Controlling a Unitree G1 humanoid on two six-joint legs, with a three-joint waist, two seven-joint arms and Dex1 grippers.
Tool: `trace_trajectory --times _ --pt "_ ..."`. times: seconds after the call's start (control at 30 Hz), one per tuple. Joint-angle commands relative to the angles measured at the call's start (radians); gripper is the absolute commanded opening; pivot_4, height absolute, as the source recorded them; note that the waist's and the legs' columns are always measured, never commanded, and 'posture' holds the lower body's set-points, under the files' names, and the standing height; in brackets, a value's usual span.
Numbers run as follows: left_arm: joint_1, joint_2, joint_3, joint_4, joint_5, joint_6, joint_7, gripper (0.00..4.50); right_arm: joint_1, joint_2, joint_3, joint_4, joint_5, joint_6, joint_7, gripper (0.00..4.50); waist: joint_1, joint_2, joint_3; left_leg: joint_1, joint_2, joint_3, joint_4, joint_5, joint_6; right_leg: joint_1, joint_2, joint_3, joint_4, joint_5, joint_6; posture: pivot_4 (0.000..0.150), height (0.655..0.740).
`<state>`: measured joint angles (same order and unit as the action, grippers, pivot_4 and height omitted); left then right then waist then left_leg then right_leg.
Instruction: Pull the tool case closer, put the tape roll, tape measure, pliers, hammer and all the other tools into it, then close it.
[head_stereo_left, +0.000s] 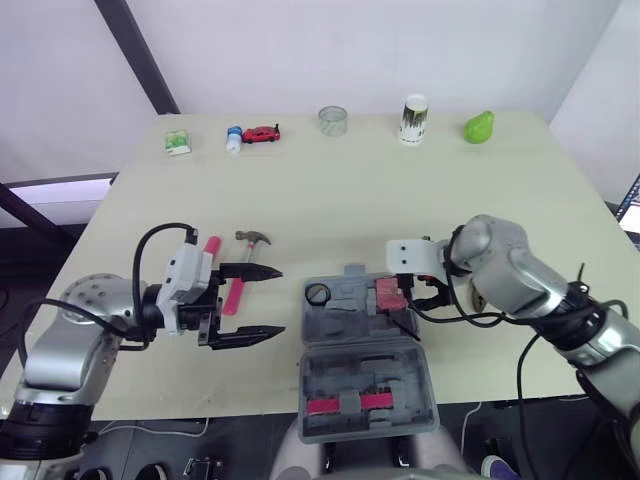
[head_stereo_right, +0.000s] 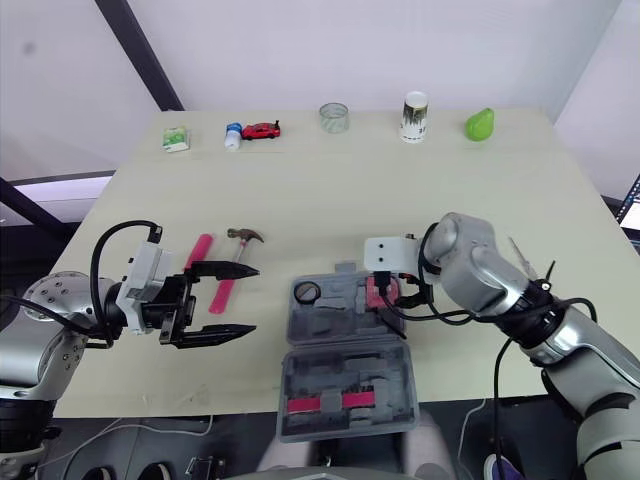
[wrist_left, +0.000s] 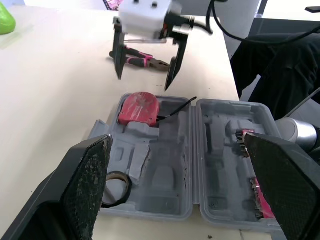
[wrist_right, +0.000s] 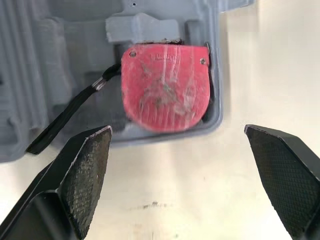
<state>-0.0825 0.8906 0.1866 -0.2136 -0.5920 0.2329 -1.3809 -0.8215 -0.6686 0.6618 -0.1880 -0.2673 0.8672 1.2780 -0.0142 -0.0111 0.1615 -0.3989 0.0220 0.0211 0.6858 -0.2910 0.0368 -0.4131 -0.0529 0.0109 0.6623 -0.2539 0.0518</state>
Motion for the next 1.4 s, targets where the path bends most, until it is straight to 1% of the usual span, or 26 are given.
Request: trace_trajectory --times 0.03,0.07,0.13,0.2,0.23,0.27,0.3,0.37,0.4,0.47,0.5,0.53,0.57,0.6,0.67,0.77,0.8,0.83,0.93,1.03,1.17,1.27,1.4 --pt "0.002 0.001 0.021 -0.019 -0.009 -0.014 0.001 4.50 0.061 0.009 -0.179 -0.003 0.131 -0.026 -0.022 4.47 0.001 0.000 0.000 0.000 0.000 0.000 0.000 0.000 0.000 0.000 0.000 0.000 0.000 0.000 0.000 0.150 0.7400" --pt "0.005 -0.002 0.020 -0.022 -0.009 -0.015 0.003 4.50 0.090 0.027 -0.247 0.025 0.176 -0.074 -0.047 4.47 0.001 0.000 0.000 0.000 0.000 0.000 0.000 0.000 0.000 0.000 0.000 0.000 0.000 0.000 0.000 0.150 0.7400" --pt "0.008 -0.004 0.021 -0.025 -0.010 -0.014 0.006 4.50 0.132 0.054 -0.333 0.053 0.240 -0.139 -0.078 4.47 0.001 0.000 0.000 0.000 0.000 0.000 0.000 0.000 0.000 0.000 0.000 0.000 0.000 0.000 0.000 0.150 0.7400" --pt "0.011 -0.005 0.022 -0.028 -0.010 -0.013 0.009 4.50 0.174 0.083 -0.387 0.066 0.284 -0.190 -0.114 4.47 0.001 0.000 0.000 0.000 0.000 0.000 0.000 0.000 0.000 0.000 0.000 0.000 0.000 0.000 0.000 0.150 0.7400" --pt "0.011 -0.006 0.022 -0.028 -0.010 -0.012 0.010 4.50 0.196 0.094 -0.406 0.069 0.304 -0.214 -0.125 3.91 0.000 0.000 0.000 0.000 0.000 0.000 0.000 0.000 0.000 0.000 0.000 0.000 0.000 0.000 0.000 0.150 0.7400" --pt "0.011 -0.006 0.021 -0.029 -0.010 -0.012 0.011 4.50 0.215 0.103 -0.420 0.067 0.321 -0.236 -0.132 3.72 0.000 0.000 0.000 0.000 0.000 0.000 0.000 0.000 0.000 0.000 0.000 0.000 0.000 0.000 0.000 0.150 0.7400" --pt "0.010 -0.006 0.021 -0.028 -0.010 -0.012 0.012 4.50 0.234 0.117 -0.436 0.064 0.343 -0.262 -0.139 3.26 0.000 0.000 0.000 0.000 0.000 0.000 0.000 0.000 0.000 0.000 0.000 0.001 0.000 0.000 0.000 0.150 0.7400" --pt "0.011 -0.007 0.020 -0.031 -0.011 -0.010 0.015 4.50 0.277 0.160 -0.481 0.070 0.398 -0.325 -0.162 3.26 0.000 0.000 0.000 0.000 0.000 0.000 0.000 0.000 0.000 0.000 0.000 0.001 0.000 0.000 0.000 0.150 0.7400" --pt "0.010 -0.007 0.019 -0.030 -0.011 -0.010 0.015 4.50 0.294 0.166 -0.484 0.081 0.396 -0.354 -0.177 3.26 0.000 0.000 0.000 0.000 0.000 0.000 0.000 0.000 0.000 0.000 0.000 0.000 0.000 0.000 0.000 0.150 0.7400" --pt "0.009 -0.008 0.019 -0.027 -0.010 -0.010 0.014 4.50 0.339 0.180 -0.498 0.109 0.389 -0.515 -0.204 3.26 0.000 0.000 0.000 0.000 0.000 0.001 0.000 0.000 0.000 0.000 0.000 0.001 0.000 0.000 0.000 0.150 0.7400" --pt "0.008 -0.008 0.018 -0.026 -0.010 -0.010 0.014 4.50 0.364 0.198 -0.520 0.123 0.407 -0.624 -0.208 3.26 0.001 0.000 0.000 0.000 0.000 0.001 0.000 0.000 0.000 0.000 0.000 0.001 0.000 0.000 0.000 0.150 0.7400" --pt "0.007 -0.008 0.017 -0.025 -0.010 -0.009 0.014 4.50 0.383 0.214 -0.538 0.141 0.441 -0.664 -0.198 3.26 0.002 0.000 0.000 0.000 0.000 0.001 0.000 0.000 0.000 0.000 0.000 0.001 0.000 0.000 0.000 0.150 0.7400" --pt "0.007 -0.008 0.016 -0.025 -0.010 -0.009 0.013 4.50 0.392 0.223 -0.548 0.156 0.465 -0.681 -0.190 3.26 0.002 0.000 0.000 0.000 0.000 0.001 0.000 0.000 0.000 0.000 0.000 0.001 0.000 0.000 0.000 0.150 0.7400" --pt "0.006 -0.008 0.016 -0.024 -0.010 -0.009 0.013 4.50 0.396 0.223 -0.545 0.177 0.466 -0.668 -0.193 3.26 0.001 0.000 0.000 0.000 0.000 0.001 0.000 0.000 0.000 0.001 0.000 0.001 0.000 0.000 0.000 0.150 0.7400" --pt "0.006 -0.007 0.016 -0.027 -0.011 -0.007 0.013 4.50 0.410 0.227 -0.542 0.224 0.471 -0.714 -0.186 3.26 0.001 0.000 0.000 0.001 0.000 0.001 0.000 0.000 0.000 0.001 0.000 0.001 0.000 0.000 0.000 0.150 0.7400" --pt "0.010 -0.004 0.020 -0.029 -0.013 -0.005 0.011 4.50 0.404 0.240 -0.556 0.267 0.513 -0.695 -0.187 3.26 0.000 0.000 0.000 0.001 0.000 0.001 0.000 0.000 0.000 0.001 0.000 0.001 0.001 0.000 0.000 0.150 0.7400" --pt "0.013 -0.002 0.022 -0.032 -0.014 -0.003 0.011 4.50 0.402 0.239 -0.551 0.281 0.504 -0.702 -0.197 2.72 -0.001 0.000 0.000 0.001 0.000 0.001 0.000 0.000 0.000 0.001 0.000 0.001 0.001 0.000 0.000 0.150 0.7400" --pt "0.015 -0.001 0.024 -0.034 -0.015 -0.002 0.011 4.50 0.402 0.237 -0.544 0.292 0.494 -0.712 -0.203 2.44 -0.001 0.000 0.000 0.001 0.000 0.001 0.000 0.000 0.000 0.001 0.000 0.001 0.001 0.000 0.000 0.150 0.7400" --pt "0.019 0.003 0.029 -0.038 -0.017 0.003 0.010 4.50 0.404 0.239 -0.528 0.326 0.472 -0.736 -0.220 2.44 0.000 0.000 0.000 0.001 0.000 0.001 0.000 0.000 0.000 0.001 0.000 0.001 0.001 0.000 0.000 0.150 0.7400" --pt "0.019 0.007 0.034 -0.038 -0.019 0.007 0.008 4.50 0.415 0.239 -0.518 0.334 0.490 -0.751 -0.187 2.44 0.000 0.000 0.000 0.001 0.000 0.001 0.000 0.000 0.000 0.001 0.000 0.001 0.001 0.000 0.000 0.150 0.7400" --pt "0.022 0.012 0.038 -0.048 -0.025 0.015 0.008 4.50 0.413 0.257 -0.523 0.374 0.492 -0.791 -0.186 2.44 0.000 0.000 0.000 0.001 0.000 0.001 0.000 0.000 0.000 0.001 0.000 0.002 0.001 0.000 0.000 0.150 0.7400" --pt "0.027 0.015 0.042 -0.058 -0.029 0.022 0.008 4.50 0.404 0.269 -0.510 0.435 0.448 -0.861 -0.215 2.44 0.000 0.000 0.000 0.001 0.000 0.001 0.000 0.000 0.000 0.001 0.000 0.002 0.001 0.000 0.000 0.150 0.7400" --pt "0.030 0.020 0.050 -0.061 -0.029 0.028 0.006 4.50 0.411 0.282 -0.505 0.468 0.450 -0.902 -0.204 2.44 0.000 0.000 0.000 0.001 0.000 0.001 0.000 0.000 -0.001 0.001 0.000 0.002 0.001 0.000 0.000 0.150 0.7400"
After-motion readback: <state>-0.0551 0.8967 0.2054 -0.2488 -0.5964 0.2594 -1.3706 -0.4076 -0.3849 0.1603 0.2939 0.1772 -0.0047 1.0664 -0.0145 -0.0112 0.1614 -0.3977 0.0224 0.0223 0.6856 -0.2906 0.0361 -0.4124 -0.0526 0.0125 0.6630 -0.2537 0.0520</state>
